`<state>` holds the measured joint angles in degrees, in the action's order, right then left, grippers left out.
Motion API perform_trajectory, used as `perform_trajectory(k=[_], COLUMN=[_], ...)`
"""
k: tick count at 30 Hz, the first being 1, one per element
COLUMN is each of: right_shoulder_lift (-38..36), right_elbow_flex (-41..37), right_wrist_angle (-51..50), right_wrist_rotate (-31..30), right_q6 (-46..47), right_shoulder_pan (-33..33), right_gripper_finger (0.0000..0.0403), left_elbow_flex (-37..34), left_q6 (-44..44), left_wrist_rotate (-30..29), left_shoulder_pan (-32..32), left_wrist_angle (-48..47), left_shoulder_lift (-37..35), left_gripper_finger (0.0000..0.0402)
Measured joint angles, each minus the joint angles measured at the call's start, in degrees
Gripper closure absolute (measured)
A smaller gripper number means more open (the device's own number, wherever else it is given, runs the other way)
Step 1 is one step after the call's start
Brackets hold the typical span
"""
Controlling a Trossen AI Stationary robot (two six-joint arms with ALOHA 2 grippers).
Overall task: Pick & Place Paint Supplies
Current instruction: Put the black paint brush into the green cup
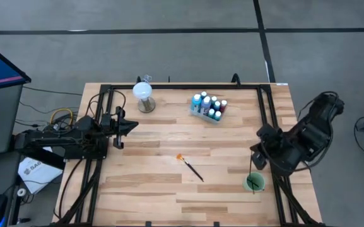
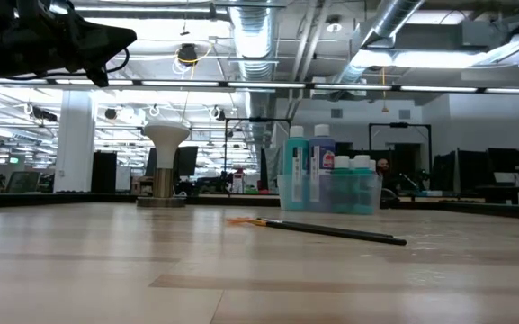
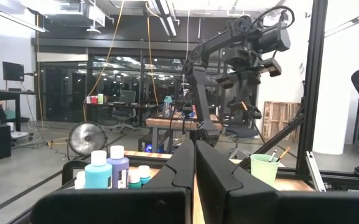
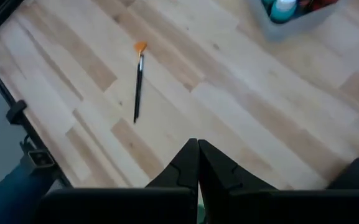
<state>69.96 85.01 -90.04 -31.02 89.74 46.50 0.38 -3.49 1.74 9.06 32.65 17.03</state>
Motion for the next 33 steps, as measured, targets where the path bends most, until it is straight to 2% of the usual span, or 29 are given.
perform_trajectory(k=[5, 21, 27, 33], right_shoulder_lift=[2.16, 16.27, 19.47, 22.06], right_elbow_flex=[0.00, -0.06, -0.07, -0.07], right_wrist_angle=[0.01, 0.05, 0.02, 0.02], right_wrist_rotate=[2.51, 2.60, 2.71, 6.14], right_q6=[1.86, 1.29, 4.72, 6.31], right_shoulder_pan=[2.27, 6.69, 8.42, 9.86], right_gripper_finger=[0.0403, 0.0403, 0.0403, 0.0399], left_elbow_flex=[-0.01, -0.02, 0.00, 0.00], left_q6=[-0.01, 0.00, -0.02, 0.00], left_wrist_rotate=[0.00, 0.02, 0.02, 0.01], left_shoulder_pan=[0.01, 0.02, 0.01, 0.00], left_wrist_angle=[0.00, 0.00, 0.00, 0.00], left_shoulder_lift=[0.00, 0.00, 0.00, -0.01], left_gripper_finger=[0.0400, 0.0400, 0.0400, 0.0400])
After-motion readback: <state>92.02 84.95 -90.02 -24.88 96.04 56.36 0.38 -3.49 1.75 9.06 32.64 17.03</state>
